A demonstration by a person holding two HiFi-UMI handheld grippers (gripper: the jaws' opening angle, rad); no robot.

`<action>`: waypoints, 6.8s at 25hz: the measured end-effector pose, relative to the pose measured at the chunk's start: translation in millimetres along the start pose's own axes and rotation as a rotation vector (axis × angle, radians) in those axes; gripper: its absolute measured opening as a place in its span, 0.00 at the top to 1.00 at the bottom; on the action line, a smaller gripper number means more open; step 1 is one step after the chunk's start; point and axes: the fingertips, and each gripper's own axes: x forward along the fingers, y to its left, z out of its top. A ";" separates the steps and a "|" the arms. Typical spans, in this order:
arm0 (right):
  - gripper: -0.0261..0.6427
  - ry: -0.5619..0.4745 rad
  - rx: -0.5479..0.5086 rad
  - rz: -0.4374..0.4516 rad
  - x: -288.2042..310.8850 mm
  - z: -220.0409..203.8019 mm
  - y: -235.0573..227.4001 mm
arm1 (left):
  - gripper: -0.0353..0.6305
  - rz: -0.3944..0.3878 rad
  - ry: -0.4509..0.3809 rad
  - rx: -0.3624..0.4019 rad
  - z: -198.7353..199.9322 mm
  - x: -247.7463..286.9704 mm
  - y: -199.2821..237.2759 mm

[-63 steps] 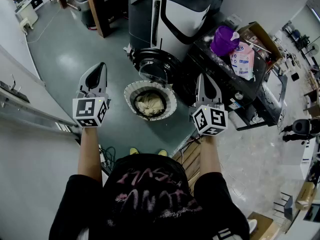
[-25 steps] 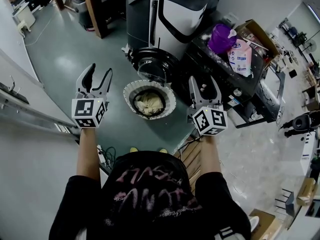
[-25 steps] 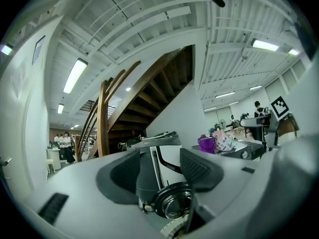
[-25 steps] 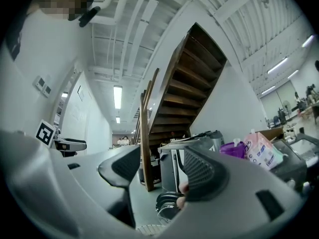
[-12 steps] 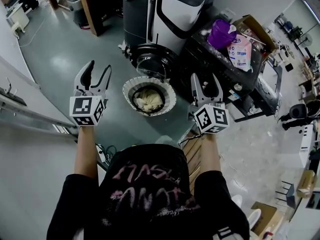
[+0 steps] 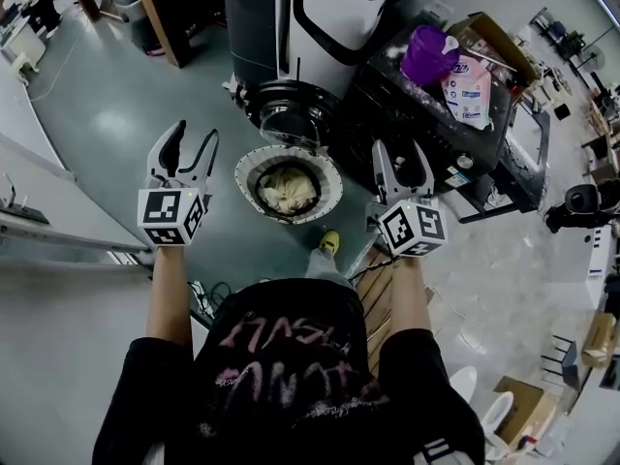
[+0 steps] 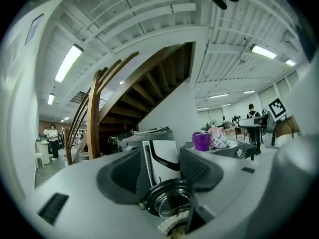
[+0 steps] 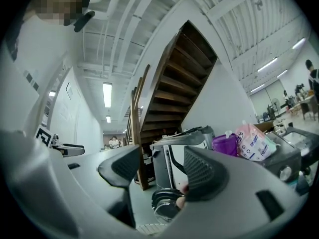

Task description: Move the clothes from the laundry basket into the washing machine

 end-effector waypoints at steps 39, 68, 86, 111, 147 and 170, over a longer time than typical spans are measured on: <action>0.56 0.373 0.111 0.075 194.0 -163.1 -121.4 | 0.57 0.031 0.388 -0.091 -158.3 204.8 11.0; 0.53 0.832 -0.263 0.444 151.6 -379.0 -66.8 | 0.54 -0.517 0.774 0.304 -362.8 210.7 -64.1; 0.48 1.088 -0.337 0.531 115.3 -592.7 -76.2 | 0.53 -0.724 0.974 0.384 -581.2 207.9 -102.0; 0.39 1.290 -0.532 0.718 69.3 -840.3 -89.0 | 0.43 -1.091 1.044 0.795 -825.4 221.8 -154.5; 0.73 1.461 -0.661 0.737 49.6 -1003.5 -106.8 | 0.73 -1.163 1.154 0.834 -968.8 213.9 -192.3; 0.87 1.334 -0.465 0.605 79.2 -778.8 -68.6 | 0.79 -1.027 1.163 0.631 -737.8 201.9 -160.3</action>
